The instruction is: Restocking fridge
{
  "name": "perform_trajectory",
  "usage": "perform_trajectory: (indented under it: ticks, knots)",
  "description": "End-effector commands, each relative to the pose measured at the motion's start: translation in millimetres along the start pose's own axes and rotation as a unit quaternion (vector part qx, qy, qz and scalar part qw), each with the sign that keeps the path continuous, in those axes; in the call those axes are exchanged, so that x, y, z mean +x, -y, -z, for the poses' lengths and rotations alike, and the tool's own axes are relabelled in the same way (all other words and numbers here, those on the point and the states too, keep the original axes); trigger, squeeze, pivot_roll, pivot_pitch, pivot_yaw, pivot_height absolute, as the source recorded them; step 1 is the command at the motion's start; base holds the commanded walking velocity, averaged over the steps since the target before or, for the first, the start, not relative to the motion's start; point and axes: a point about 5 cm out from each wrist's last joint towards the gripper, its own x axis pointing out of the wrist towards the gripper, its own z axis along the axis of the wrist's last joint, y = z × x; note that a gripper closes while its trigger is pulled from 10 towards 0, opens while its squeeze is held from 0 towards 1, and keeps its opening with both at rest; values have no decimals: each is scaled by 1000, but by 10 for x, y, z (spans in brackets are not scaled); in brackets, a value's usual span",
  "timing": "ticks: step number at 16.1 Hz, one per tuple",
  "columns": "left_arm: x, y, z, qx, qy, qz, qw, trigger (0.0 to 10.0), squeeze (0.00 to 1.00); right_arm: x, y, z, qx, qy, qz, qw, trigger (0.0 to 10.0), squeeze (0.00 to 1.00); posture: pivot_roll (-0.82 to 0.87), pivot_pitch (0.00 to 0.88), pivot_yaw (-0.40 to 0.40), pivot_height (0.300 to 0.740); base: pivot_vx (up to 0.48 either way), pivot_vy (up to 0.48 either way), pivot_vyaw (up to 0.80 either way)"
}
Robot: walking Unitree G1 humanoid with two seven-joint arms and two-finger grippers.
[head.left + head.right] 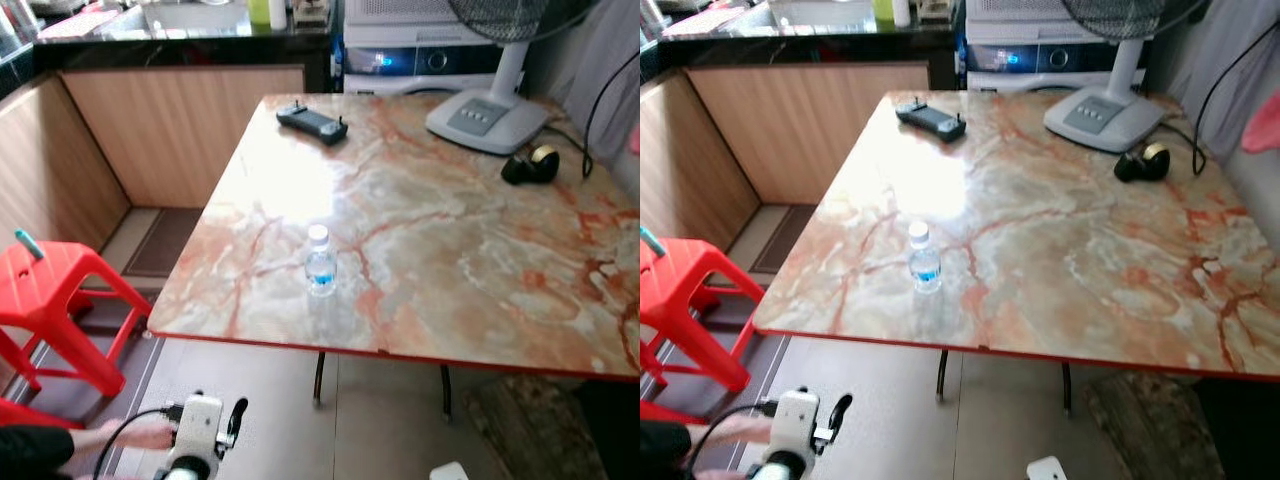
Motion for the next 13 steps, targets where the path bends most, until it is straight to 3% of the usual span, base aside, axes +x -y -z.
perform_trajectory:
  ticks: [1,3,7,13]
  knots:
    - [-47,17,-56,32,23,24,999,10000,0,-10,-32,76,-1,-13,-7,1000,10000,0,-42,59,59,740,0,0,0]
    - [-105,6,-145,72,53,42,995,10000,0,-10,-29,74,-3,-13,-7,1000,10000,0,-43,62,59,740,0,0,0]
    - [-214,-44,-333,105,98,50,988,10000,0,-8,-35,70,-6,-12,-8,1000,10000,0,-47,70,64,740,0,0,0]
    - [-75,-180,-993,115,200,21,973,10000,0,-9,-21,66,-8,-11,-5,1000,10000,0,-40,71,57,740,0,0,0]
